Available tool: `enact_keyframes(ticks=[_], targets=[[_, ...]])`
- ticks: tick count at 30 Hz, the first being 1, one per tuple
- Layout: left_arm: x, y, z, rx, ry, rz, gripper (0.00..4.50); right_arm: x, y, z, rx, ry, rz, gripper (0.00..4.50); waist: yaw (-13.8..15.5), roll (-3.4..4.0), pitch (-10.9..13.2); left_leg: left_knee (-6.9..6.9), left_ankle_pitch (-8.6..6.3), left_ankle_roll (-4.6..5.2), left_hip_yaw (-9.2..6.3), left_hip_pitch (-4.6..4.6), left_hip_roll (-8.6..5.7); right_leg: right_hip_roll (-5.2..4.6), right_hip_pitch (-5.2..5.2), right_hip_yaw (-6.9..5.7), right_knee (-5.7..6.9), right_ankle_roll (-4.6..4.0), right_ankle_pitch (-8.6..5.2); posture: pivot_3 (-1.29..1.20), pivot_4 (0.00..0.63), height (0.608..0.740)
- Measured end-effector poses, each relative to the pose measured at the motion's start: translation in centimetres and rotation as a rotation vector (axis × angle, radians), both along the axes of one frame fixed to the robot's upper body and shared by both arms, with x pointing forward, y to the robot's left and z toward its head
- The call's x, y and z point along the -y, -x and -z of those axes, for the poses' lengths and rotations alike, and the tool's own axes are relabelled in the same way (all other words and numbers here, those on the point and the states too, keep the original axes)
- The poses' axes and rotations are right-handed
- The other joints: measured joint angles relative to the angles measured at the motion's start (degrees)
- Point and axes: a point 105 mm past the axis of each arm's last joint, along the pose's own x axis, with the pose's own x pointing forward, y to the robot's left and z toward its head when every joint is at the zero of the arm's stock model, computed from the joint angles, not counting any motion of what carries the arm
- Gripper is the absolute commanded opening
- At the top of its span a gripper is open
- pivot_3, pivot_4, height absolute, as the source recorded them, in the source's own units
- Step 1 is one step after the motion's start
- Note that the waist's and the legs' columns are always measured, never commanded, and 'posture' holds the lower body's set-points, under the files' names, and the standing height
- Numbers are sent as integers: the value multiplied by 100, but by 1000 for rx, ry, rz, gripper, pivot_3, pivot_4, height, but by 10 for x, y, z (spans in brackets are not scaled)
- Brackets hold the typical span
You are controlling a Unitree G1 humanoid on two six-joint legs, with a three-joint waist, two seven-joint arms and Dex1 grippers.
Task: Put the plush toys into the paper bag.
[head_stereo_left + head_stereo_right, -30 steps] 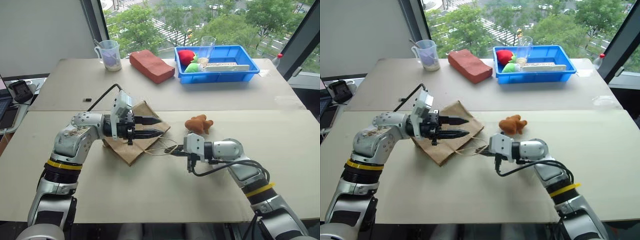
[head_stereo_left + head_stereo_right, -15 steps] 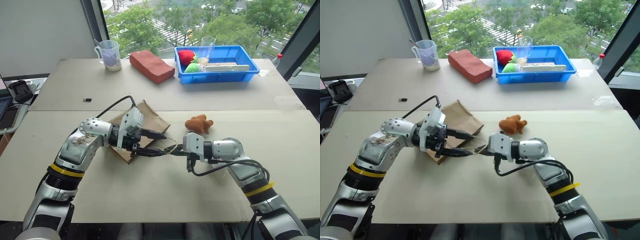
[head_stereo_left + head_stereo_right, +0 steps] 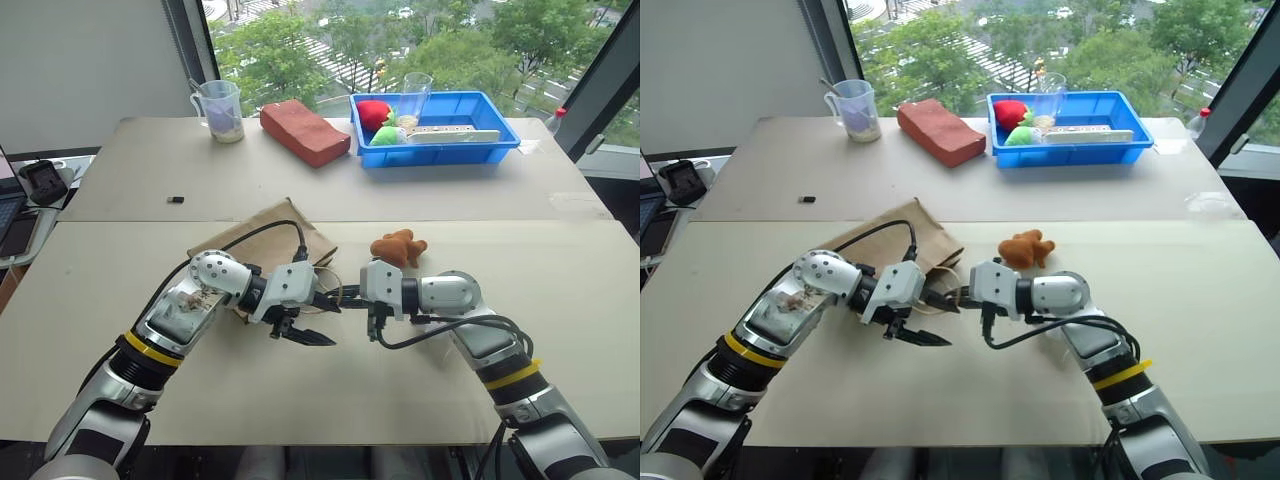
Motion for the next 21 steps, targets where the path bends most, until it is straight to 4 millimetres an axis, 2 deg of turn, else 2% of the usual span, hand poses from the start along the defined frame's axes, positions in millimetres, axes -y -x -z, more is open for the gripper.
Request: enact_keyframes(ticks=[5,10,13,16,21], targets=[[0,-3,-3,4,12,3,2831,2,-1,-1,2,-2,10,0,-5,0,0,-1,0,0,0,0,0,0,-1,0,2,0,0,0,150,740],[-11,-8,-25,21,47,-11,2831,3,-1,-1,0,2,9,0,-8,0,0,0,0,0,0,1,0,0,-1,0,3,0,0,0,150,740],[-17,-8,-31,24,52,-23,2831,4,-1,-1,0,2,10,0,-6,0,0,-1,0,1,0,1,0,0,-1,0,4,0,0,0,150,740],[-23,-9,-29,34,24,-36,2831,4,-1,-1,0,2,10,0,-7,0,0,-1,0,1,0,0,0,0,-1,0,4,0,0,0,150,740],[-26,-4,-10,13,-7,-30,2831,2,0,-3,4,1,5,0,-3,0,0,-2,0,1,-1,0,0,0,-1,-1,4,0,0,0,150,740]])
